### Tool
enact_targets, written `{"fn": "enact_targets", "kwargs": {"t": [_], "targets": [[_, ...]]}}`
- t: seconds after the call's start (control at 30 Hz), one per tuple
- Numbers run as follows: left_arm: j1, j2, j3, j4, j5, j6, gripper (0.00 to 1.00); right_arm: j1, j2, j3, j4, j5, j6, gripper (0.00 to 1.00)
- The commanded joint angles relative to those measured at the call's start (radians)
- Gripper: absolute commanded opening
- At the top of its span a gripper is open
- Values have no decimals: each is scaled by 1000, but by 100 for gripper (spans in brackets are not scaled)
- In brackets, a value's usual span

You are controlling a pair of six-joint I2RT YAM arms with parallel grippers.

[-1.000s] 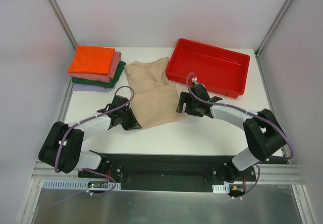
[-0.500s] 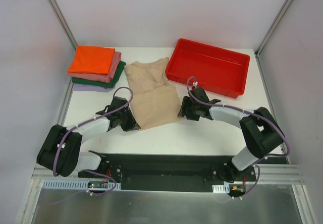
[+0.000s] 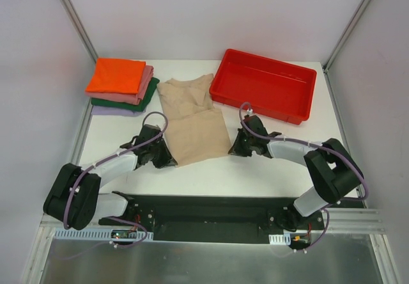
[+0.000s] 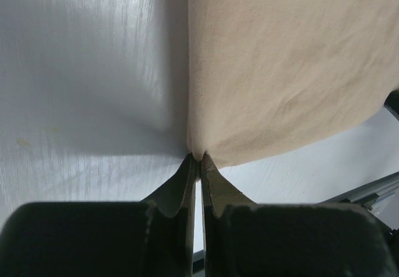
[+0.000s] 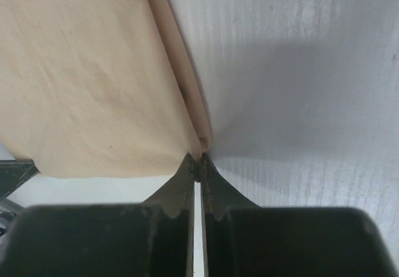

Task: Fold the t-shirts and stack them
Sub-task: Grab one side of the 2/3 rectangular tshirt with both arms, then fold the long partially folded tshirt into a neat square

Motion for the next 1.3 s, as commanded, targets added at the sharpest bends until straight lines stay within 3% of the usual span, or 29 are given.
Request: {"fn": "enact_targets", "kwargs": {"t": [0.0,0.13,0.23,0.4,0.57,0.67,0.8,1.0,1.27], "targets": [[-29,-77,-23,-76,-19,-10,0,-1,-73,-30,58,-61,14,1],[-98,-181,-31,-178,30,-22,0,6,-221,-116,46,-92,-8,1],[-242,-308,-17,-283,-36,-66,0,25,-362,-179,-38,-135,-17,1],[-405,-492,-9,-341,-15,-160,0,62,-721,-308,-191,-175,40,1],[-566,-608,49,-341,-31,-204,0,62,-1086,-199,-569,-110,-29,2],[-658,-629,136,-340,-57,-174,0,62,-1197,-127,-634,-114,-48,2],[-710,-616,210,-344,-114,-119,0,62,-1202,-50,-658,-74,-78,2],[-709,-556,235,-363,-225,-149,0,60,-1041,71,-681,63,-172,3],[-644,-585,245,-390,-378,-166,0,19,-843,180,-632,123,-236,3]]}}
